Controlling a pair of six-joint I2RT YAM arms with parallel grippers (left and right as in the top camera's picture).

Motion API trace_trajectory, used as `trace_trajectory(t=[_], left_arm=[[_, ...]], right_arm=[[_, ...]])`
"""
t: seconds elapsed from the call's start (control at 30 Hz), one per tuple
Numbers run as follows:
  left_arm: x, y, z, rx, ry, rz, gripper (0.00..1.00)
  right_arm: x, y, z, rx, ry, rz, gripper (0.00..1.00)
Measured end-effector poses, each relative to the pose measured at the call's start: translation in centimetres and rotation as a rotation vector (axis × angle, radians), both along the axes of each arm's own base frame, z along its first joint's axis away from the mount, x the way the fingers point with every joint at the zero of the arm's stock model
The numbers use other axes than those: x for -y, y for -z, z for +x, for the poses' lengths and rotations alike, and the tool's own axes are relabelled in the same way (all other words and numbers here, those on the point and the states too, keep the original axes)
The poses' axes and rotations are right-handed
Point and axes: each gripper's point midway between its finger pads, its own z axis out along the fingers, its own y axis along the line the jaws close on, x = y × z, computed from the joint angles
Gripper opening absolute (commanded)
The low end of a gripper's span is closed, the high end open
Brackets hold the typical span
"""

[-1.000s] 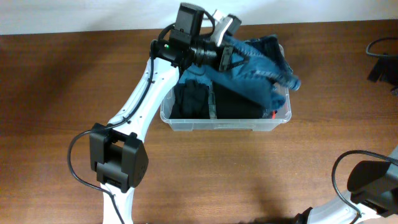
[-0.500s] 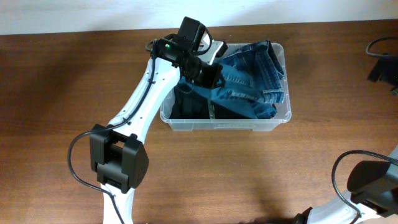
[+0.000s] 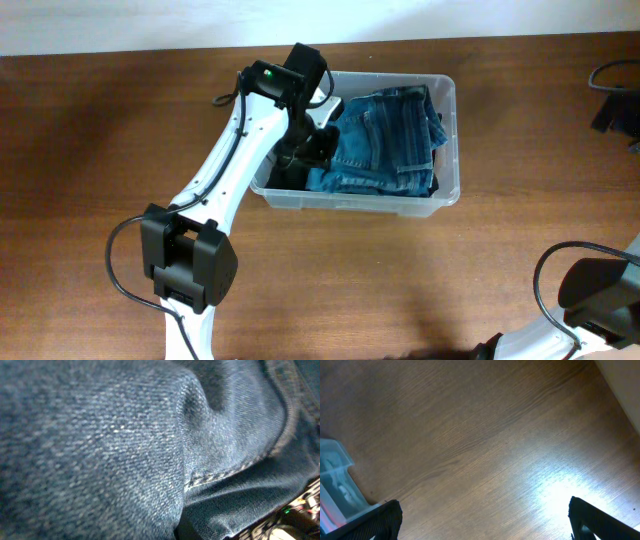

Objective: Pack container

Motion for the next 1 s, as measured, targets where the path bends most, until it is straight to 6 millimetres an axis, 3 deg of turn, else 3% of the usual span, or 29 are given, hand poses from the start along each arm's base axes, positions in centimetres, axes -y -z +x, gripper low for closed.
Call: trace_trajectory(t=[0.13, 0.2, 0.4, 0.5, 0.63, 0.8, 1.0], left_arm=[[-1.4, 0.3, -1.0, -0.036, -0.005, 0.07, 0.03], [-1.7, 0.4, -1.2, -0.043, -0.004, 0.089, 0.3], [-2.9, 0.6, -1.1, -0.043, -0.032, 0.147, 0.64], [-3.5, 0.2, -0.6, -0.021, -0.068, 0.179, 0.7], [-3.4, -1.9, 1.0, 0.059, -0.116, 0.176, 0.99], [-2.6, -4.6, 3.5, 0.182, -0.173, 0.119, 0.99], [-3.6, -5.2, 4.7, 0.189, -0.297, 0.1, 0.99]], right_arm=[[0.0, 0.0, 0.0, 0.0, 0.0, 0.0, 0.99], [0.0, 0.0, 0.0, 0.0, 0.0, 0.0, 0.99], [0.0, 0.0, 0.0, 0.0, 0.001, 0.001, 0.99], [0.0, 0.0, 0.0, 0.0, -0.001, 0.0, 0.98], [0.0, 0.0, 0.0, 0.0, 0.0, 0.001, 0.98], [0.0, 0.0, 0.0, 0.0, 0.0, 0.0, 0.99], [0.0, 0.0, 0.0, 0.0, 0.0, 0.0, 0.98]])
